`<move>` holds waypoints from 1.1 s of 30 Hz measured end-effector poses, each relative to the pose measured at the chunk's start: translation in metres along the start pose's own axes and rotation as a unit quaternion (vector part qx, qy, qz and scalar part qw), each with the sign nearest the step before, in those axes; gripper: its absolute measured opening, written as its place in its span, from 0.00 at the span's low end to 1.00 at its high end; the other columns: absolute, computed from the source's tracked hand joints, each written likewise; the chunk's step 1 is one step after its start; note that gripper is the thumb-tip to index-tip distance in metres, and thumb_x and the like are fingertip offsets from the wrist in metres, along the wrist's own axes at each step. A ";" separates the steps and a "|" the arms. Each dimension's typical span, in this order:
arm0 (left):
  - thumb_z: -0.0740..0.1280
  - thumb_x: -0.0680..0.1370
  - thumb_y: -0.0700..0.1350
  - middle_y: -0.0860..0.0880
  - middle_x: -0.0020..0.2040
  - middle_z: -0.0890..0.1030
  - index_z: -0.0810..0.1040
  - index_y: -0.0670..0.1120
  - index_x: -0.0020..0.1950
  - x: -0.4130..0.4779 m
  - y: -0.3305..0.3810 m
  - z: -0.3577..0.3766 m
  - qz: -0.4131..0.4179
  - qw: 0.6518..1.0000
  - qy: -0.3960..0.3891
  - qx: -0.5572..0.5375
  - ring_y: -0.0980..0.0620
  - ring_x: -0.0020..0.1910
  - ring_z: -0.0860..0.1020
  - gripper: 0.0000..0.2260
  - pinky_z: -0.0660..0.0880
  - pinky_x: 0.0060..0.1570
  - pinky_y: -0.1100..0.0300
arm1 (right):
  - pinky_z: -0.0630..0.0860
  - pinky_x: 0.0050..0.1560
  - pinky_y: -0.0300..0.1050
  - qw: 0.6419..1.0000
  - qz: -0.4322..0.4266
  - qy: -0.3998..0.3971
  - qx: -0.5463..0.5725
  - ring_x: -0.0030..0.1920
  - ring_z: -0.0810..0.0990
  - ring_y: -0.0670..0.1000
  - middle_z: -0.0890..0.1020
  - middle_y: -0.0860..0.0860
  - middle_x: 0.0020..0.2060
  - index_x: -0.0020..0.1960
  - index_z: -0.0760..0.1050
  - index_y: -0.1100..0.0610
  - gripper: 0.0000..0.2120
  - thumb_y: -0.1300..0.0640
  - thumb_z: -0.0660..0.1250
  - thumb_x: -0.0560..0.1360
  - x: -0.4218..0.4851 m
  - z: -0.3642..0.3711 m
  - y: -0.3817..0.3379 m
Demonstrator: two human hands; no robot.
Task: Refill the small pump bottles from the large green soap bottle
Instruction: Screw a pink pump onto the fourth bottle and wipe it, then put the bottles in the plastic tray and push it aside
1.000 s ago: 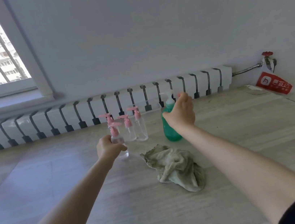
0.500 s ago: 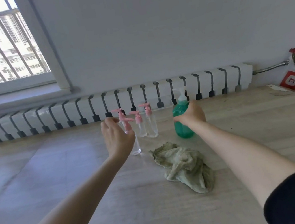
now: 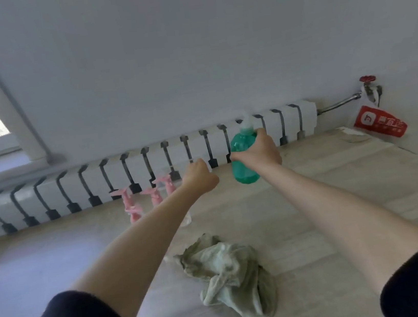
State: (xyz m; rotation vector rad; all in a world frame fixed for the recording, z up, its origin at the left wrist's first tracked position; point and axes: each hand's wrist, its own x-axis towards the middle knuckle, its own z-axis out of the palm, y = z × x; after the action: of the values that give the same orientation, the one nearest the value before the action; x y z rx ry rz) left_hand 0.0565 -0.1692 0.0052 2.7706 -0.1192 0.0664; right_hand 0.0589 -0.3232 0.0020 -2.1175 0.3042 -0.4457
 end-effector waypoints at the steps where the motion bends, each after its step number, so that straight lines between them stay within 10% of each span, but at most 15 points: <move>1: 0.63 0.75 0.40 0.44 0.50 0.74 0.70 0.39 0.56 0.012 0.001 0.006 -0.010 1.000 -0.023 0.012 0.50 0.41 0.72 0.11 0.70 0.35 0.61 | 0.73 0.43 0.45 1.000 -0.005 -0.003 0.011 0.49 0.75 0.50 0.75 0.48 0.54 0.62 0.66 0.51 0.36 0.44 0.77 0.59 0.009 0.000 0.003; 9: 0.61 0.75 0.41 0.42 0.56 0.74 0.68 0.41 0.64 0.069 -0.011 0.044 -0.078 0.991 -0.062 0.088 0.42 0.56 0.74 0.18 0.72 0.60 0.46 | 0.73 0.46 0.42 0.991 -0.043 -0.023 0.126 0.52 0.76 0.46 0.77 0.43 0.52 0.59 0.69 0.49 0.32 0.44 0.77 0.60 0.060 0.005 0.011; 23: 0.66 0.77 0.40 0.50 0.52 0.82 0.82 0.47 0.54 0.021 0.055 0.082 0.138 0.983 -0.048 -0.107 0.54 0.49 0.78 0.09 0.76 0.54 0.58 | 0.77 0.53 0.50 0.987 -0.090 0.010 0.130 0.53 0.77 0.47 0.76 0.45 0.54 0.60 0.68 0.48 0.35 0.41 0.75 0.57 0.062 -0.004 0.002; 33: 0.66 0.75 0.57 0.53 0.47 0.82 0.82 0.46 0.50 0.003 0.002 0.044 0.070 0.996 -0.057 -0.005 0.53 0.46 0.80 0.15 0.78 0.49 0.57 | 0.76 0.47 0.46 0.992 -0.077 -0.081 -0.066 0.51 0.75 0.49 0.76 0.46 0.52 0.62 0.68 0.52 0.36 0.42 0.77 0.60 0.034 0.005 0.037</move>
State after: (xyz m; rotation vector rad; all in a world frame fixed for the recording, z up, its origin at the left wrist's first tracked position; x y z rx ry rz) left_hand 0.0602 -0.1873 -0.0349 2.7515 -0.3424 -0.0550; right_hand 0.0902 -0.3523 -0.0247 -2.3014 0.0784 -0.3477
